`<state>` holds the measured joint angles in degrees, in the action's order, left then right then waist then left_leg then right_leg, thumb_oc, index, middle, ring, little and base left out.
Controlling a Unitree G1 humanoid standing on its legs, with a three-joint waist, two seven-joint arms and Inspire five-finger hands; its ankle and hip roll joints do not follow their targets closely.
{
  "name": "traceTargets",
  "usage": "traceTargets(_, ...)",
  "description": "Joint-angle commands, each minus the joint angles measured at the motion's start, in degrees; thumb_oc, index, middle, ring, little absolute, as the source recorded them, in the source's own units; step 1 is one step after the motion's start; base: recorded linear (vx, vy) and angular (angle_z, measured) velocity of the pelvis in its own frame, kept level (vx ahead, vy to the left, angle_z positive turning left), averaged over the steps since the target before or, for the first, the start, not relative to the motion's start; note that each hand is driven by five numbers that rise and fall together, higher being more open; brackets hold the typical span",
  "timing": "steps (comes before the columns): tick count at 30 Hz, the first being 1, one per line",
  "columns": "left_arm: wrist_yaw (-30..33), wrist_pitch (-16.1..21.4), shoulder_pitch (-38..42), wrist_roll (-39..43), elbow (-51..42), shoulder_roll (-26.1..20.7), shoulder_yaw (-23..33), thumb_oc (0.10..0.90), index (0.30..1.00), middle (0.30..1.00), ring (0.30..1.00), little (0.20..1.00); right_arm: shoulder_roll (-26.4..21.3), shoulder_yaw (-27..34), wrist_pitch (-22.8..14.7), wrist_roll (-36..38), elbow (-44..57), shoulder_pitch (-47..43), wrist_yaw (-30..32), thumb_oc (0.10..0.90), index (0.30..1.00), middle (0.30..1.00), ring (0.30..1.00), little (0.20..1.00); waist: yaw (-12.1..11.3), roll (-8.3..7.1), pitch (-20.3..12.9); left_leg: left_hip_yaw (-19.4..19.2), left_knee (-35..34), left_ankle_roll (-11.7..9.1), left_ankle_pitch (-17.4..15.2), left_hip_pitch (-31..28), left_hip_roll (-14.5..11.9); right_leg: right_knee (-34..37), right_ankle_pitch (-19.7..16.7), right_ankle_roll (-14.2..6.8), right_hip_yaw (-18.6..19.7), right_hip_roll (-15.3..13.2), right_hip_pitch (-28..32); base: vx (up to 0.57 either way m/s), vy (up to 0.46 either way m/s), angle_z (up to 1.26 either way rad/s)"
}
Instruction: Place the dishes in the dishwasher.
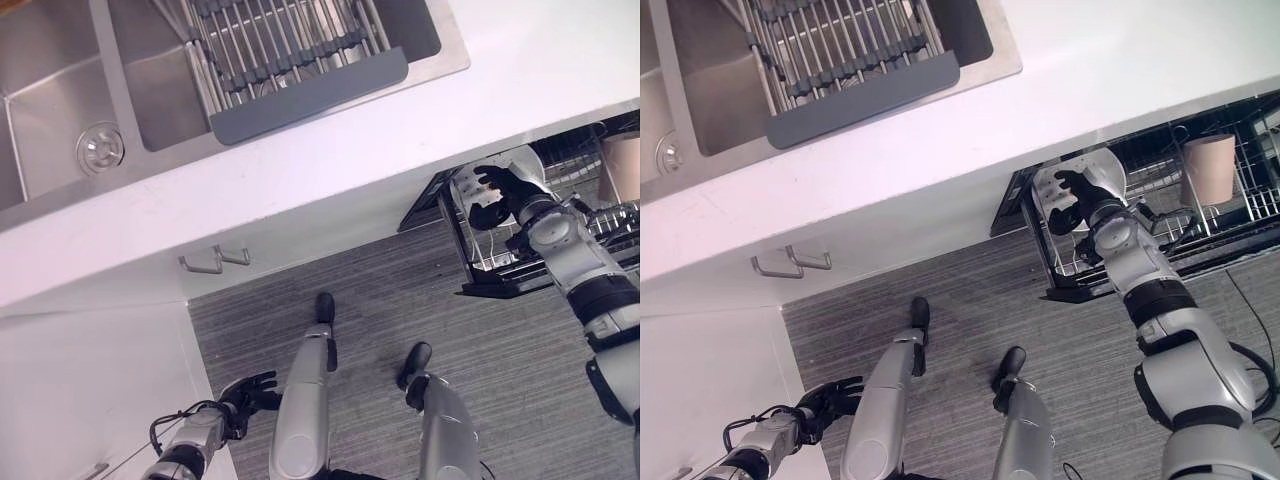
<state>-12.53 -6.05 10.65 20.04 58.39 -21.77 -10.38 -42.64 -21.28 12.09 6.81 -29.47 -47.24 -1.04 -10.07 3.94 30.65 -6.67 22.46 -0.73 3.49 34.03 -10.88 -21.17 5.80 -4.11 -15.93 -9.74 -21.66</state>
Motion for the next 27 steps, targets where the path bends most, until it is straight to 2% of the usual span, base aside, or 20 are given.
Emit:
traceTargets(1, 1.0, 0.0, -5.5, 1.0, 0.6, -0.7, -0.8, 0.800, 0.900, 0.900, 0.900, 0.900, -1.0, 5.9, -4.1, 4.5, 9.0, -0.2, 11.6, 0.800, 0.900, 0.900, 0.900, 0.900, 0.9, 1.01, -0.9, 1.3, -5.3, -1.7, -2.5, -1.1, 2.3, -7.2, 8.9, 1.0, -0.4, 0.8, 1.8, 0.02, 0.077, -0.12)
traceTargets(4, 1.2, 1.2, -7.0, 1.2, 1.0, 1.4, 0.0, 0.800, 0.900, 0.900, 0.900, 0.900, 0.6, 12.4, -10.2, 3.0, 17.2, 5.8, 23.2, 0.800, 0.900, 0.900, 0.900, 0.900, 2.4, 1.44, -0.9, 0.8, -5.3, -1.7, -2.7, -1.2, 2.4, -7.8, 9.3, 1.1, 0.7, 0.6, 1.1, 0.01, 0.094, -0.13)
traceTargets(6, 1.5, 1.5, -7.6, 1.3, 1.5, 2.8, 0.3, 0.800, 0.900, 0.900, 0.900, 0.900, 2.7, 15.2, -12.7, 0.4, 21.0, 8.7, 29.2, 0.800, 0.900, 0.900, 0.900, 0.900, 3.4, 1.75, -0.9, 0.4, -5.3, -1.7, -2.7, -1.2, 2.5, -8.2, 9.5, 1.2, 1.4, 0.6, 0.6, 0.02, 0.118, -0.20)
traceTargets(7, 1.9, 1.7, -7.8, 1.3, 1.7, 3.9, 0.5, 0.800, 0.900, 0.900, 0.900, 0.900, 4.2, 16.7, -12.0, -4.1, 23.8, 11.0, 34.1, 0.800, 0.900, 0.900, 0.900, 0.900, 4.1, 1.93, -0.9, 0.1, -5.3, -1.9, -2.7, -1.2, 2.5, -8.4, 9.5, 1.3, 1.9, 0.6, 0.1, 0.01, 0.108, -0.27)
traceTargets(9, 2.2, 2.0, -8.2, 1.2, 1.9, 4.7, 0.6, 0.800, 0.900, 0.900, 0.900, 0.900, 4.6, 17.7, -11.3, -9.1, 25.4, 12.9, 37.5, 0.800, 0.900, 0.900, 0.900, 0.900, 4.7, 2.06, -0.9, -0.1, -5.3, -1.9, -2.8, -1.1, 2.5, -8.4, 9.6, 1.3, 2.2, 0.5, -0.1, 0.01, 0.086, -0.19)
traceTargets(15, 2.2, 4.5, -10.3, 1.3, 2.4, 6.5, 1.0, 0.800, 0.900, 0.900, 0.900, 0.900, 5.9, 21.7, -14.8, -10.2, 30.3, 18.5, 52.7, 0.800, 0.900, 0.900, 0.900, 0.900, 6.3, 2.31, -0.9, -1.5, -5.3, -1.8, -3.2, -1.2, 2.3, -8.4, 9.7, 1.6, 3.2, 0.5, -0.9, 0.00, 0.052, -0.11)
traceTargets(16, 2.2, 4.6, -10.5, 1.5, 2.4, 6.7, 1.0, 0.800, 0.900, 0.900, 0.900, 0.900, 6.2, 22.6, -16.8, -10.3, 30.7, 19.2, 56.5, 0.800, 0.900, 0.900, 0.900, 0.900, 6.5, 2.32, -0.9, -1.6, -5.3, -1.8, -3.3, -1.2, 2.3, -8.5, 9.7, 1.6, 3.4, 0.5, -1.0, 0.00, 0.051, -0.09)
traceTargets(17, 2.4, 4.9, -10.8, 2.0, 2.3, 7.3, 0.6, 0.800, 0.900, 0.900, 0.900, 0.900, 7.0, 24.4, -22.6, -12.4, 31.2, 20.0, 66.4, 0.800, 0.900, 0.900, 0.900, 0.900, 6.8, 2.38, -0.9, -1.8, -5.3, -1.7, -3.4, -1.2, 2.3, -8.4, 9.7, 1.6, 3.6, 0.5, -1.1, 0.00, 0.051, -0.10)
traceTargets(20, 3.4, 4.9, -11.0, 3.1, 2.1, 8.5, -0.5, 0.800, 0.900, 0.900, 0.900, 0.900, 9.3, 29.2, -30.9, -21.5, 34.8, 23.1, 84.8, 0.800, 0.900, 0.900, 0.900, 0.900, 7.6, 2.73, -0.9, -1.8, -5.3, -1.6, -3.7, -1.4, 2.8, -9.0, 9.9, 1.5, 3.8, 0.3, -1.8, 0.00, 0.070, -0.10)
traceTargets(25, 3.4, 4.3, -11.6, 3.2, 1.2, 9.4, -0.4, 0.800, 0.900, 0.900, 0.900, 0.900, 10.3, 33.6, -32.7, -25.5, 38.2, 27.5, 93.3, 0.800, 0.900, 0.900, 0.900, 0.900, 8.6, 3.38, -0.9, -2.1, -5.3, -1.2, -4.1, -1.9, 3.5, -9.7, 10.2, 1.8, 4.5, 0.1, -2.4, 0.01, 0.061, -0.01)
traceTargets(27, 2.9, 5.0, -12.4, 2.9, 1.3, 9.8, 0.4, 0.800, 0.900, 0.900, 0.900, 0.900, 11.2, 37.8, -35.1, -27.2, 39.7, 30.0, 93.5, 0.800, 0.900, 0.900, 0.900, 0.900, 9.2, 3.48, -0.9, -2.4, -5.3, -1.0, -4.2, -1.8, 3.6, -10.0, 10.3, 1.9, 4.8, 0.3, -3.0, 0.00, 0.018, 0.00)
